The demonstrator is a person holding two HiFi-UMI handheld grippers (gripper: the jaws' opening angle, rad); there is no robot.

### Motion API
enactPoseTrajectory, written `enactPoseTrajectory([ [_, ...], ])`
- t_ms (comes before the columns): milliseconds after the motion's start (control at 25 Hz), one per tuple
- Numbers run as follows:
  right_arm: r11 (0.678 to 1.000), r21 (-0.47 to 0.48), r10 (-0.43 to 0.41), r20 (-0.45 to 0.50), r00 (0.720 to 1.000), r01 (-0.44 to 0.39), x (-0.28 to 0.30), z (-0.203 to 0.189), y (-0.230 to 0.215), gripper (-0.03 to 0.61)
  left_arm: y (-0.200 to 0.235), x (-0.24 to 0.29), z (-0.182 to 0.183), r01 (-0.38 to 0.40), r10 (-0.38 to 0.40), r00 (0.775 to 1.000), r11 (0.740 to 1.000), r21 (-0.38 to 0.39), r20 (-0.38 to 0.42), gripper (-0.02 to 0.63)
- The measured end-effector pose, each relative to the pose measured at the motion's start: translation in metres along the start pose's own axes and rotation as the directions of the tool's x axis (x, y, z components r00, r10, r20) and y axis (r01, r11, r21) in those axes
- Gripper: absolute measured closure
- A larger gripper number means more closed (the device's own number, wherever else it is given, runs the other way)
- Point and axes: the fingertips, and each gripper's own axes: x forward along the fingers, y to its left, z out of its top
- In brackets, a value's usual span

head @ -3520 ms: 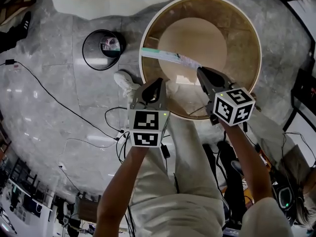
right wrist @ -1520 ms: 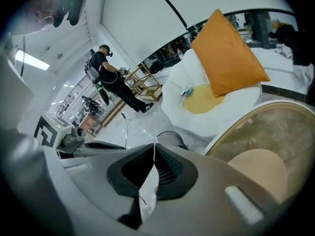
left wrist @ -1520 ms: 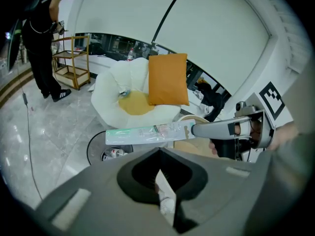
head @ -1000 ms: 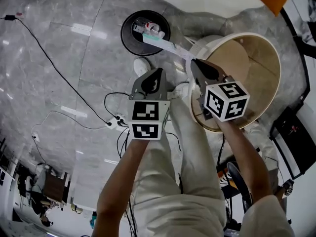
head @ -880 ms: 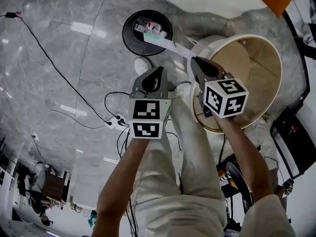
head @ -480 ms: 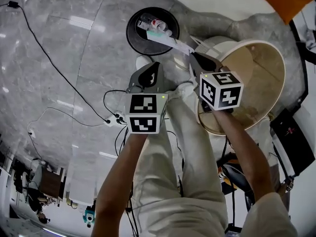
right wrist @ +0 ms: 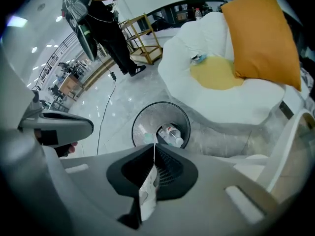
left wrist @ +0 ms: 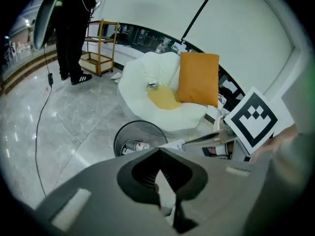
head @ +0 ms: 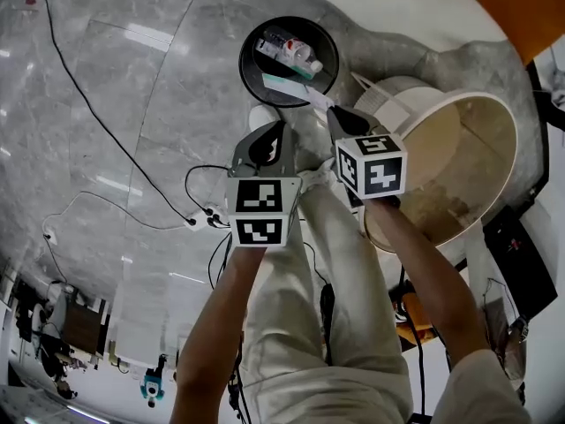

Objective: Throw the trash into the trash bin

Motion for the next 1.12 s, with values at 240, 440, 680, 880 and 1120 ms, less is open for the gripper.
enactPoseTrajectory([
  [240, 1.0, -0.004, -0.03, -0.024, 0.999, 0.03, 0.025, -0.014, 0.002, 0.543, 0.013, 0.008, -0.015, -0.003, 0.003, 1.0, 1.0, -0.012, -0.01, 0.612],
  [440, 0.998, -0.049, -0.03, -0.072, 0.997, 0.026, 0.052, -0.026, 0.011, 0.543, 0.022, 0.01, -0.022, -0.008, 0.007, 1.0, 1.0, -0.029, -0.011, 0.612],
  [680, 0.998, -0.061, -0.021, -0.086, 0.996, 0.016, 0.085, -0.029, 0.023, 0.543, 0.035, 0.011, -0.031, -0.017, 0.016, 1.0, 0.999, -0.038, -0.014, 0.612],
  [880, 0.999, -0.035, -0.013, -0.105, 0.994, 0.009, 0.105, -0.032, 0.028, 0.538, 0.039, 0.009, -0.043, -0.021, 0.02, 1.0, 0.999, -0.044, -0.02, 0.612],
  [1120, 1.0, -0.024, 0.017, -0.124, 0.992, -0.02, 0.116, -0.036, 0.031, 0.502, 0.041, 0.009, -0.051, -0.018, 0.017, 0.999, 0.999, -0.046, -0.029, 0.612],
])
